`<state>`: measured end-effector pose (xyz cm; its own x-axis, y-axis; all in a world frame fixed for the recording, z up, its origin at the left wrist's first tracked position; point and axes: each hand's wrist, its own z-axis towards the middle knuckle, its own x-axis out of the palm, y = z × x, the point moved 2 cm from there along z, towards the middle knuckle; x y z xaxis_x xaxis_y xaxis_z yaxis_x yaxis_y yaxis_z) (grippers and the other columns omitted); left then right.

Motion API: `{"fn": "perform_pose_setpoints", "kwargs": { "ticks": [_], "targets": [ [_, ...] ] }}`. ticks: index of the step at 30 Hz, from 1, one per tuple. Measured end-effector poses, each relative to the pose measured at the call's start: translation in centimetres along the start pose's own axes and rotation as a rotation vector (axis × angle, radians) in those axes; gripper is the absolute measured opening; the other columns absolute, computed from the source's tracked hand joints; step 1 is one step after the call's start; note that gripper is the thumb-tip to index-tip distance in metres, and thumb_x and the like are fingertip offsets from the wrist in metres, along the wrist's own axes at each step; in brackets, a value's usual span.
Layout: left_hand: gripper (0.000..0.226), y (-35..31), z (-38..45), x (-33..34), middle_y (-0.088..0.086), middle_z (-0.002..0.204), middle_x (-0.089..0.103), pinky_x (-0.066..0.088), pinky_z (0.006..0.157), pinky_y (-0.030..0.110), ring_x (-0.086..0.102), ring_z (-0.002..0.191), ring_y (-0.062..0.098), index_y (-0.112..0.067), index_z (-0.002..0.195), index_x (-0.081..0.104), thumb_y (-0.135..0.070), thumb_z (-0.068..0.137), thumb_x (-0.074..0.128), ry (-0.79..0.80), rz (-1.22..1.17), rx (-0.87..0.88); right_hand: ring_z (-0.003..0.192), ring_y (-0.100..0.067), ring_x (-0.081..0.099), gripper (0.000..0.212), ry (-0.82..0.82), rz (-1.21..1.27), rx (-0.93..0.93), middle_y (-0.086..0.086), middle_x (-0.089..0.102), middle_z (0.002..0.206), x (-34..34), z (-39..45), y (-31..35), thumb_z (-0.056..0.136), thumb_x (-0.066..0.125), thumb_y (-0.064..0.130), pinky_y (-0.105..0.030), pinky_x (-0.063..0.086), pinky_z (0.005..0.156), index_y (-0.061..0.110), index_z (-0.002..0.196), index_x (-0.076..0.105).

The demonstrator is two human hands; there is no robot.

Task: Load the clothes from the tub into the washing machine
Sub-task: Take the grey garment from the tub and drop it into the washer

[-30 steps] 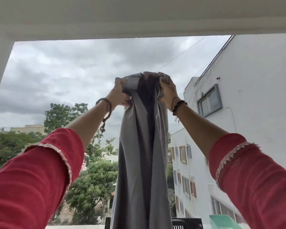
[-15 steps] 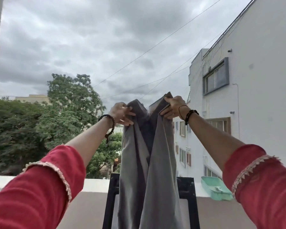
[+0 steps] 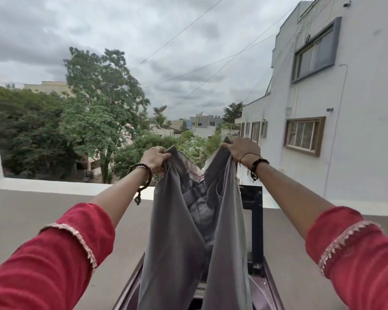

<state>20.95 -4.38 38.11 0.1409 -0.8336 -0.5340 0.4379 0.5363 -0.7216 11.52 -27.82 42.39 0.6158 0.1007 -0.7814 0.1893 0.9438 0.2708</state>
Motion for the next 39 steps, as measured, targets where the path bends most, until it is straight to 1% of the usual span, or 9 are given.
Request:
{"fn": "perform_pose_setpoints", "kwargs": {
  "ticks": [4, 9, 11, 14, 20, 25, 29, 32, 39],
  "targets": [
    [0.033, 1.2, -1.1, 0.3, 0.009, 0.064, 0.057, 0.053, 0.058, 0.03, 0.06, 0.05, 0.019, -0.015, 0.062, 0.044, -0.022, 0.092, 0.056, -0.144, -0.098, -0.003, 0.093, -0.033, 0.062, 0.054, -0.113, 0.135, 0.032, -0.02, 0.064, 0.103, 0.9, -1.0, -0.9, 0.092, 0.049, 0.049, -0.032, 0.04, 0.067, -0.002, 0.099, 0.063],
    [0.019, 3.6, -3.3, 3.3, 0.022, 0.096, 0.057, 0.054, 0.043, 0.033, 0.069, 0.059, 0.029, -0.009, 0.079, 0.044, -0.016, 0.095, 0.05, 0.164, -0.133, -0.217, 0.033, -0.013, 0.056, 0.042, 0.181, 0.371, 0.176, -0.002, 0.056, 0.037, 4.7, -2.7, -2.5, 0.091, 0.053, 0.041, -0.018, 0.048, 0.041, 0.006, 0.068, 0.057],
    [0.01, 4.2, -3.9, 4.5, 0.023, 0.107, 0.05, 0.05, 0.034, 0.025, 0.067, 0.053, 0.025, -0.005, 0.091, 0.041, -0.012, 0.096, 0.045, 0.165, -0.298, -0.262, 0.04, -0.018, 0.061, 0.04, 0.16, 0.5, 0.234, -0.005, 0.056, 0.039, 6.2, -3.3, -2.9, 0.091, 0.054, 0.04, -0.024, 0.053, 0.046, 0.006, 0.071, 0.058],
    [0.006, 4.8, -4.4, 5.4, 0.02, 0.104, 0.048, 0.054, 0.041, 0.024, 0.065, 0.057, 0.024, -0.004, 0.099, 0.041, -0.011, 0.098, 0.041, 0.131, -0.496, -0.264, 0.039, -0.017, 0.057, 0.039, 0.133, 0.544, 0.25, -0.004, 0.055, 0.04, 7.9, -4.0, -3.6, 0.09, 0.056, 0.041, -0.025, 0.049, 0.047, 0.009, 0.067, 0.056],
    [0.019, 8.3, -7.5, 8.1, 0.013, 0.07, 0.056, 0.054, 0.04, 0.027, 0.061, 0.036, 0.015, -0.009, 0.078, 0.046, -0.012, 0.097, 0.046, 0.35, -0.245, -0.357, 0.027, -0.006, 0.046, 0.028, 0.517, 0.318, 0.194, -0.004, 0.054, 0.052, 11.9, -6.8, -6.2, 0.086, 0.064, 0.032, -0.019, 0.038, 0.035, 0.011, 0.07, 0.056],
    [0.023, 12.7, -9.8, 10.3, 0.011, 0.064, 0.057, 0.051, 0.036, 0.023, 0.059, 0.034, 0.014, -0.008, 0.07, 0.051, -0.008, 0.093, 0.052, 0.294, -0.188, -0.438, 0.053, -0.017, 0.053, 0.021, 0.543, 0.276, 0.235, -0.005, 0.058, 0.062, 14.8, -9.4, -7.9, 0.08, 0.07, 0.03, -0.023, 0.043, 0.05, 0.01, 0.084, 0.069],
    [0.019, 15.9, -12.5, 12.5, 0.012, 0.073, 0.055, 0.051, 0.037, 0.02, 0.058, 0.035, 0.011, -0.009, 0.073, 0.056, 0.001, 0.089, 0.055, 0.33, -0.224, -0.538, 0.078, -0.024, 0.06, 0.015, 0.6, 0.157, 0.211, -0.008, 0.064, 0.081, 16.6, -12.0, -8.6, 0.07, 0.077, 0.028, -0.022, 0.038, 0.054, 0.018, 0.064, 0.067],
    [0.021, 18.3, -14.7, 14.3, 0.012, 0.071, 0.058, 0.052, 0.041, 0.021, 0.059, 0.044, 0.014, -0.01, 0.069, 0.058, 0.003, 0.085, 0.058, 0.432, -0.113, -0.542, 0.096, -0.024, 0.064, 0.022, 0.661, 0.032, 0.18, -0.006, 0.07, 0.098, 18.4, -14.5, -9.1, 0.068, 0.077, 0.025, -0.024, 0.043, 0.069, 0.021, 0.09, 0.073],
    [0.013, 20.2, -16.9, 16.5, 0.006, 0.054, 0.059, 0.052, 0.041, 0.02, 0.057, 0.035, 0.007, -0.008, 0.07, 0.062, -0.002, 0.081, 0.064, 0.382, -0.076, -0.499, 0.1, -0.028, 0.063, 0.017, 0.546, -0.021, 0.17, -0.006, 0.067, 0.105, 22.4, -18.4, -10.7, 0.074, 0.069, 0.02, -0.029, 0.048, 0.079, 0.022, 0.091, 0.072]
  ]
}}
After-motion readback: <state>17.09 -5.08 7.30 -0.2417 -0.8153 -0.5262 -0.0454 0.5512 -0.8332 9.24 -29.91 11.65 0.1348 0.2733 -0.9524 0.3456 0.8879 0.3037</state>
